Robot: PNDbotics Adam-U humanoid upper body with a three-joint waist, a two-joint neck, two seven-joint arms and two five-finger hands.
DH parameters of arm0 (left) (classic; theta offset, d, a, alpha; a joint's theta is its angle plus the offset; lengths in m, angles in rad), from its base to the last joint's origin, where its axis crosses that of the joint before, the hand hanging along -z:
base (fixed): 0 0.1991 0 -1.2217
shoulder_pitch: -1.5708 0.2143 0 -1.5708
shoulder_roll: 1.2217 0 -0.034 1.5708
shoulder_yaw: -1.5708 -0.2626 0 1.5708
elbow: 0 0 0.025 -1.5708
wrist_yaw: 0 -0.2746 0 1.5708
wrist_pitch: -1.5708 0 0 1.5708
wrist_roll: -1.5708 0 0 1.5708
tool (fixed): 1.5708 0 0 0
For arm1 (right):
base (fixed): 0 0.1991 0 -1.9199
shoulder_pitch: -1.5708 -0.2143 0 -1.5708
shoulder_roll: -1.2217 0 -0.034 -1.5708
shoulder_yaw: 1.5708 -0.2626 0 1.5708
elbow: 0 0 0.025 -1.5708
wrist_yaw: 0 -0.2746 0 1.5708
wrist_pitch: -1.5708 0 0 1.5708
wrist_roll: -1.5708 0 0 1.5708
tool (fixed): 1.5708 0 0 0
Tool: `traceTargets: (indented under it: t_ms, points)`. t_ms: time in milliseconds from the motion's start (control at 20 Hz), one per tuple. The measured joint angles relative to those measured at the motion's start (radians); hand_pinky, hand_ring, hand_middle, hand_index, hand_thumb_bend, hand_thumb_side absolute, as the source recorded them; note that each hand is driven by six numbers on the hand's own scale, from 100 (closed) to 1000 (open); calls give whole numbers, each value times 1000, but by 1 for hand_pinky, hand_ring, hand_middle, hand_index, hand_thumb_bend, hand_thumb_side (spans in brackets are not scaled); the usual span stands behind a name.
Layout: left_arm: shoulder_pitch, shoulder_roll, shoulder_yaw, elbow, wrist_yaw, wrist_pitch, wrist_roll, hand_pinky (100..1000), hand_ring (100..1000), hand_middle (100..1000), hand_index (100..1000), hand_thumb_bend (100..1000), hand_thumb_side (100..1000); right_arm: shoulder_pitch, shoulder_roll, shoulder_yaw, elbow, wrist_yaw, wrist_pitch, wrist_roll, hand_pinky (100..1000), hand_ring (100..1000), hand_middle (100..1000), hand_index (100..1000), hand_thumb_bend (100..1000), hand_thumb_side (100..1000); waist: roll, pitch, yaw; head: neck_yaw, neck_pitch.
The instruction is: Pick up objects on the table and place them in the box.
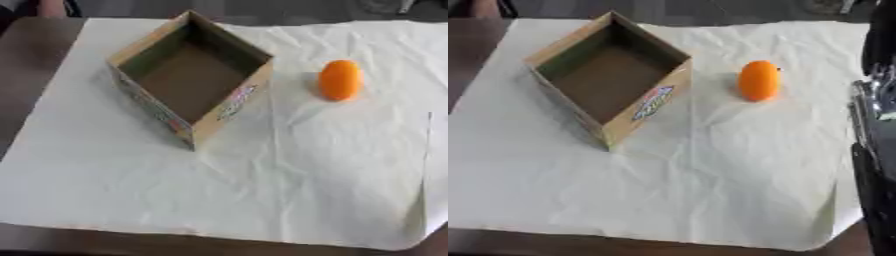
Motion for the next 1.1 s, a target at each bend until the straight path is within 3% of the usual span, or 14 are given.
traceTargets:
  t_ms: [300, 350, 400, 450, 500, 850, 1100]
  points:
    - [5, 0, 0, 0, 1, 0, 0, 381, 453, 673, 742, 109, 754, -70, -28, 42, 27, 77, 36, 47, 905, 1000, 680, 905, 100, 1000, 0, 0, 4, -6, 0]
    - [5, 0, 0, 0, 1, 0, -1, 382, 452, 672, 742, 108, 753, -72, -29, 46, 29, 84, 38, 51, 908, 1000, 756, 929, 100, 1000, 0, -1, 5, -8, 1]
    - [7, 0, -1, 0, 1, 1, -2, 382, 453, 672, 742, 112, 763, -78, -33, 52, 31, 91, 38, 57, 908, 1000, 775, 936, 100, 928, -2, -7, 10, -11, 2]
    - [9, 0, -1, 0, 1, 3, -4, 382, 453, 672, 742, 107, 752, -92, -42, 63, 39, 100, 38, 65, 908, 1000, 784, 937, 100, 1000, -4, -17, 16, -16, 6]
    - [14, 0, -1, 0, 1, 4, -6, 382, 453, 672, 742, 107, 752, -113, -57, 78, 49, 112, 39, 75, 908, 1000, 784, 937, 100, 1000, -8, -25, 20, -22, 11]
    - [16, 0, -11, 0, 6, 8, -18, 382, 451, 671, 741, 108, 753, -274, -192, 231, 192, 208, 61, 169, 906, 1000, 842, 961, 100, 1000, -12, -28, 33, -70, 20]
    - [16, 0, -12, 0, 6, 9, -19, 381, 450, 671, 741, 106, 753, -394, -206, 345, 313, 283, 43, 244, 904, 1000, 860, 963, 100, 1000, -12, -24, 33, -75, 20]
